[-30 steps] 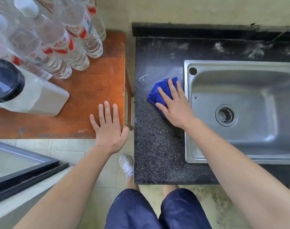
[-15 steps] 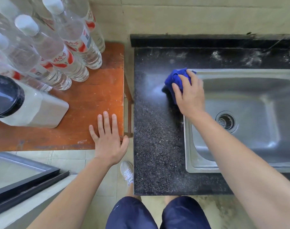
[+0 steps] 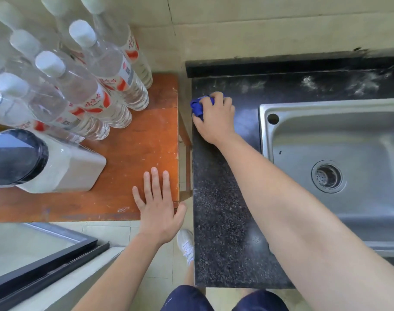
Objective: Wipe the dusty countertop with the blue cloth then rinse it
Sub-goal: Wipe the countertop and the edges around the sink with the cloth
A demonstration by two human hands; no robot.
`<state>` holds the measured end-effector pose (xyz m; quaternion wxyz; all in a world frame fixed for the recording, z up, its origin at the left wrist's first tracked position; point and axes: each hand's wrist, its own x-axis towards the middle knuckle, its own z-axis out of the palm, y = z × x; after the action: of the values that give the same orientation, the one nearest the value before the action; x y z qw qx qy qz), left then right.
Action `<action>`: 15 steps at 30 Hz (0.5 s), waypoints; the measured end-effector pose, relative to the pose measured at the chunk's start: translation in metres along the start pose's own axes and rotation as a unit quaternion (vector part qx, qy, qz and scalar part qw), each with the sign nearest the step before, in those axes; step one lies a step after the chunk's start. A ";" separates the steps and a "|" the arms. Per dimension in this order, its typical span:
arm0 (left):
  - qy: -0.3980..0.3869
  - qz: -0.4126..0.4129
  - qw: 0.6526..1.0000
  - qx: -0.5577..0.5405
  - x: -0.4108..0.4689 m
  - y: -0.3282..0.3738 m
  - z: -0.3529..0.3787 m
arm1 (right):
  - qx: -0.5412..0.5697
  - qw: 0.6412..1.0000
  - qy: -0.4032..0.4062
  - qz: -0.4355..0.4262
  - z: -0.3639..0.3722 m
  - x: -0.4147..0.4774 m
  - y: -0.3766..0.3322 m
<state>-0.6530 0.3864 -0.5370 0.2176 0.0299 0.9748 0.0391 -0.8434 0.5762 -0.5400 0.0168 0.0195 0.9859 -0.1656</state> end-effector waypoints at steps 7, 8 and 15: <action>0.117 0.020 0.993 -0.023 0.051 0.018 -0.025 | 0.169 0.978 0.104 0.066 -0.055 -0.024 0.109; 0.120 0.029 0.992 -0.017 0.071 0.022 -0.032 | 0.165 0.974 0.114 0.106 -0.062 -0.024 0.125; 0.118 0.024 0.993 0.019 0.141 0.039 -0.051 | 0.136 0.959 0.115 0.223 -0.056 -0.003 0.170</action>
<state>-0.8001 0.4328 -0.5470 0.0996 0.0527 0.9932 0.0293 -0.8346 0.7548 -0.5422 -0.0631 0.2595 0.9201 -0.2865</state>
